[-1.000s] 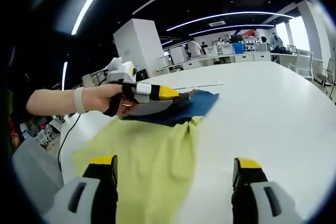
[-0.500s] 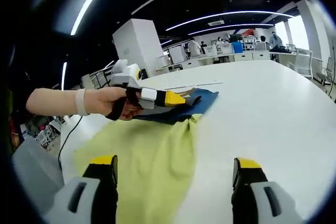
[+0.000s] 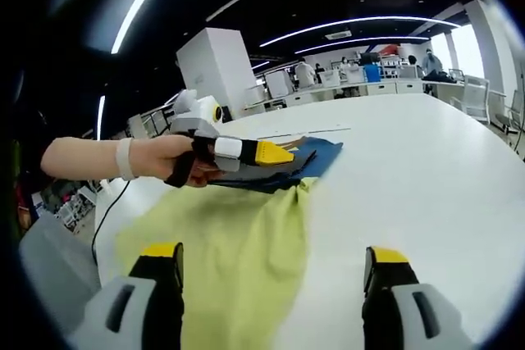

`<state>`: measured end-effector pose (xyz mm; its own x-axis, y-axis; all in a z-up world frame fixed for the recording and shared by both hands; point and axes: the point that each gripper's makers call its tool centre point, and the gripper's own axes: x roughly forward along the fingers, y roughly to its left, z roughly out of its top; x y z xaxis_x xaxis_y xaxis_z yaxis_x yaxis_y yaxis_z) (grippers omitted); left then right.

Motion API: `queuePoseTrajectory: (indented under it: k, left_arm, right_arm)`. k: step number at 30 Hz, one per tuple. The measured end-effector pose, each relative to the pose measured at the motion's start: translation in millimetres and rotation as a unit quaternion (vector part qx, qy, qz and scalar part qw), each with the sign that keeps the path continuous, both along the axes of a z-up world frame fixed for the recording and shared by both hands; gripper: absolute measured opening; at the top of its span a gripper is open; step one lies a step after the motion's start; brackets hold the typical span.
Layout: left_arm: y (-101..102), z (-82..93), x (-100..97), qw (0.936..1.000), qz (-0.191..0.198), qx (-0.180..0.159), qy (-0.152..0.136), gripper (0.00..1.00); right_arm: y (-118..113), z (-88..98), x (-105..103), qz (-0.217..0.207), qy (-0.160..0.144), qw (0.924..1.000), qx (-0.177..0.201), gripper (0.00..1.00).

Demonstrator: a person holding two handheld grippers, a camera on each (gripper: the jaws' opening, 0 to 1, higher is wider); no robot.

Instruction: Fold the garment on the visible template until the final outline fits inside the template.

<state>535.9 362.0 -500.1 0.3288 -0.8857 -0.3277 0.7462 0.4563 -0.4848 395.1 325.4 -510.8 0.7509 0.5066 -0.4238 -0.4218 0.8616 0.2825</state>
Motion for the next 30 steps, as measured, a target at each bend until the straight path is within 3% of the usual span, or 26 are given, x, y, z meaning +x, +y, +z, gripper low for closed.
queuePoseTrajectory:
  k: [4, 8, 11, 20, 30]
  left_arm:
    - [-1.2, 5.6, -5.6, 0.9984, -0.033, 0.015, -0.043, 0.42]
    - [-0.7, 6.2, -13.7, 0.9955, -0.057, 0.033, -0.068, 0.62]
    - [1.1, 8.1, -18.1, 0.9939, -0.072, 0.035, -0.077, 0.72]
    - [27.4, 18.3, -28.0, 0.9909, -0.091, 0.039, -0.091, 0.81]
    - [61.3, 26.8, -44.8, 0.9917, -0.080, 0.035, -0.094, 0.80]
  right_arm:
    - [1.4, 1.1, 0.6, 0.002, -0.001, 1.0000, 0.001, 0.92]
    - [2.9, 0.9, 0.6, 0.004, 0.000, 1.0000, 0.000, 0.92]
    - [3.9, 1.6, 0.6, 0.006, 0.000, 1.0000, 0.000, 0.92]
    - [2.6, 4.3, -1.7, 0.009, 0.002, 0.9999, -0.008, 0.92]
    - [7.5, 6.2, -1.2, 0.021, 0.004, 0.9997, -0.014, 0.92]
